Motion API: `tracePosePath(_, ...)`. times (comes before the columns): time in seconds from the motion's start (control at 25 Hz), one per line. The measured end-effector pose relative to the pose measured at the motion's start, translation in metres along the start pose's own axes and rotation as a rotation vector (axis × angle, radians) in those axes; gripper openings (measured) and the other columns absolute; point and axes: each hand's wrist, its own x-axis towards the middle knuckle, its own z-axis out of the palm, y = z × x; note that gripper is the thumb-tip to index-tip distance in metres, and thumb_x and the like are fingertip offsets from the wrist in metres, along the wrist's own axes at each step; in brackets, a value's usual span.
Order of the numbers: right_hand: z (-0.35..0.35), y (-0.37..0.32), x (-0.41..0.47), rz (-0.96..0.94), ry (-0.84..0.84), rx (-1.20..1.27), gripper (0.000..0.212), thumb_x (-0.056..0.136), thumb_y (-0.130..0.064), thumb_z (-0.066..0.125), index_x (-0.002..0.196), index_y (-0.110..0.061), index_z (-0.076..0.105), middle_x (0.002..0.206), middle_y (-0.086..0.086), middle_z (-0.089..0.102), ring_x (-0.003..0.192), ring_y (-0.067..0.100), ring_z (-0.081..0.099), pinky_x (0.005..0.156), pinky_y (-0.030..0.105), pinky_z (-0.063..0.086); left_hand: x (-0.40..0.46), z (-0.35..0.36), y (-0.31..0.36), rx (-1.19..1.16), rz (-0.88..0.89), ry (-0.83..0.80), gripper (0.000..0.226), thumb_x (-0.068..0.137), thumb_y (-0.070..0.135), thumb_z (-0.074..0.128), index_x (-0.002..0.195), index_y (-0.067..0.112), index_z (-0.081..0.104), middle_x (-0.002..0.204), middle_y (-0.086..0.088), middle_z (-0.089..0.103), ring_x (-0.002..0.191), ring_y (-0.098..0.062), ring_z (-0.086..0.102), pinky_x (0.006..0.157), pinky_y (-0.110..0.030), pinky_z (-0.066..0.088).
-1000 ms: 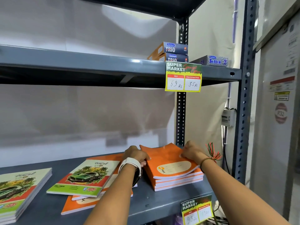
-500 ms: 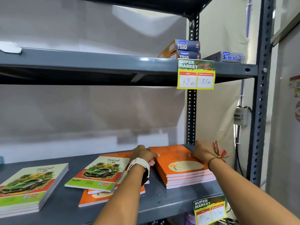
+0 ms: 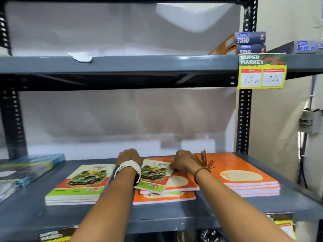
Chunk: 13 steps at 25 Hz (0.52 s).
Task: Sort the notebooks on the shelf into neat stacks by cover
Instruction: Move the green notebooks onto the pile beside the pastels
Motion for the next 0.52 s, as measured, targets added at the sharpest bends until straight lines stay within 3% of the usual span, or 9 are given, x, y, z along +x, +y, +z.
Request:
tracePosePath(0.12, 0.009, -0.01, -0.007, -0.018, 0.065, -0.091, 0.027, 0.082, -0.024, 0.066, 0.104, -0.009, 0.068, 0.112, 0.014, 0.07, 0.103, 0.03, 0.067, 0.066, 0.025, 0.041, 0.007, 0.017, -0.022, 0.024, 0.008, -0.132, 0.036, 0.091, 0.027, 0.049, 0.119, 0.009, 0.063, 0.128, -0.013, 0.062, 0.12, -0.033, 0.057, 0.096, -0.039, 0.049)
tracePosePath(0.32, 0.011, -0.017, -0.007, -0.002, 0.039, -0.082, 0.027, 0.073, -0.033, 0.077, 0.08, -0.014, 0.06, 0.098, 0.011, 0.072, 0.084, 0.024, 0.067, 0.065, 0.029, 0.053, 0.011, 0.022, -0.025, -0.081, 0.032, -0.252, 0.043, 0.092, 0.04, 0.048, 0.121, 0.012, 0.062, 0.13, -0.008, 0.061, 0.119, -0.028, 0.058, 0.091, -0.03, 0.045)
tracePosePath(0.44, 0.012, -0.015, -0.006, 0.021, 0.039, -0.02, 0.029, 0.072, -0.034, 0.077, 0.082, -0.012, 0.062, 0.098, 0.009, 0.071, 0.079, 0.021, 0.063, 0.058, 0.027, 0.049, 0.013, 0.017, -0.027, -0.212, 0.012, -0.248, 0.035, 0.095, 0.03, 0.048, 0.117, 0.006, 0.062, 0.129, -0.013, 0.062, 0.118, -0.029, 0.059, 0.091, -0.03, 0.046)
tracePosePath(0.52, 0.014, -0.012, -0.002, 0.052, 0.011, 0.099, 0.027, 0.073, -0.034, 0.076, 0.084, -0.012, 0.064, 0.094, 0.007, 0.072, 0.077, 0.021, 0.067, 0.057, 0.028, 0.054, 0.018, 0.011, -0.031, -0.361, -0.018, -0.243, 0.029, 0.097, 0.023, 0.048, 0.113, 0.002, 0.061, 0.132, -0.017, 0.059, 0.121, -0.031, 0.057, 0.095, -0.031, 0.046)
